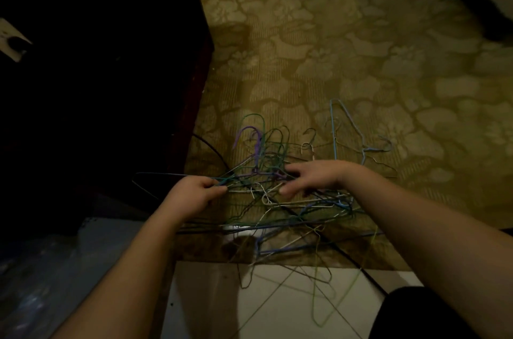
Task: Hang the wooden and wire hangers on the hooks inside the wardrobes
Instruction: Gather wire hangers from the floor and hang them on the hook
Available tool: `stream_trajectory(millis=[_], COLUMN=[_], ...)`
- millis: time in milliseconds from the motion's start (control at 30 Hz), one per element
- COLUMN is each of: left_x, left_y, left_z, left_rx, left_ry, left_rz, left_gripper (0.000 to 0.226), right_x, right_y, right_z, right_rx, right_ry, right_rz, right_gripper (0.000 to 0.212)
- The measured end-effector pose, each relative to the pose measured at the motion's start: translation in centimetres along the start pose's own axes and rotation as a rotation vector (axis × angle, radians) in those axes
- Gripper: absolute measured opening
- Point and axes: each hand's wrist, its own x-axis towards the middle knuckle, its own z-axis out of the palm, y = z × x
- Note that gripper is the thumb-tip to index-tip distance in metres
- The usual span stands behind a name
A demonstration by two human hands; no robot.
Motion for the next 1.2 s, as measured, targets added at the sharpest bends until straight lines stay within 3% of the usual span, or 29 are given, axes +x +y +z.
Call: stream_trajectory(millis=[133,267,367,433,467,600,667,1000,1200], left_x=[0.6,1.1,1.0,0.9,0.7,0.2,0.1,-1.0,-1.6], left_y=[0.4,0.8,0.9,0.8,0.8,1.4,1.8,3.7,4.6], left_z=[0.8,1.4,1.4,1.3,1.2,1.0,1.2,1.9,1.9], left_rx=[0.0,0.003,-0.043,-0.136,-0.168,-0.127,-0.063,0.458,0.395], left_ry=[-0.015,-0.05,-0.053,-0.049,-0.043,-0.003,0.03,0.319,0.728], left_rz=[-0.016,-0.011,-0.027,-0.048,-0.055,-0.041,-0.01,0.219,0.578], left_gripper=[0.026,0.025,0.025,0.026,0.026,0.017,0.015,0.035,0.045], right_x=[0.9,0.6,-0.5,-0.1,0.1,0.5,0.3,-1.9,-3.3], right_y=[0.2,0.9,0.0,-0.5,-0.8,-1.4,-1.3,-0.3,0.8], right_z=[1.4,1.5,1.5,2.1,2.5,2.6,2.0,-0.8,-2.3], right_rx=[-0.31,-0.201,-0.158,-0.314,-0.394,-0.501,-0.451,-0.361,-0.319], right_ry=[0.193,0.211,0.215,0.331,0.398,0.57,0.554,0.519,0.569], right_rz=[0.019,0.041,0.002,0.025,0.051,0.068,0.055,0.045,0.07], right_gripper=[0.064,0.038,0.054,0.078,0.076,0.021,0.017,0.026,0.027])
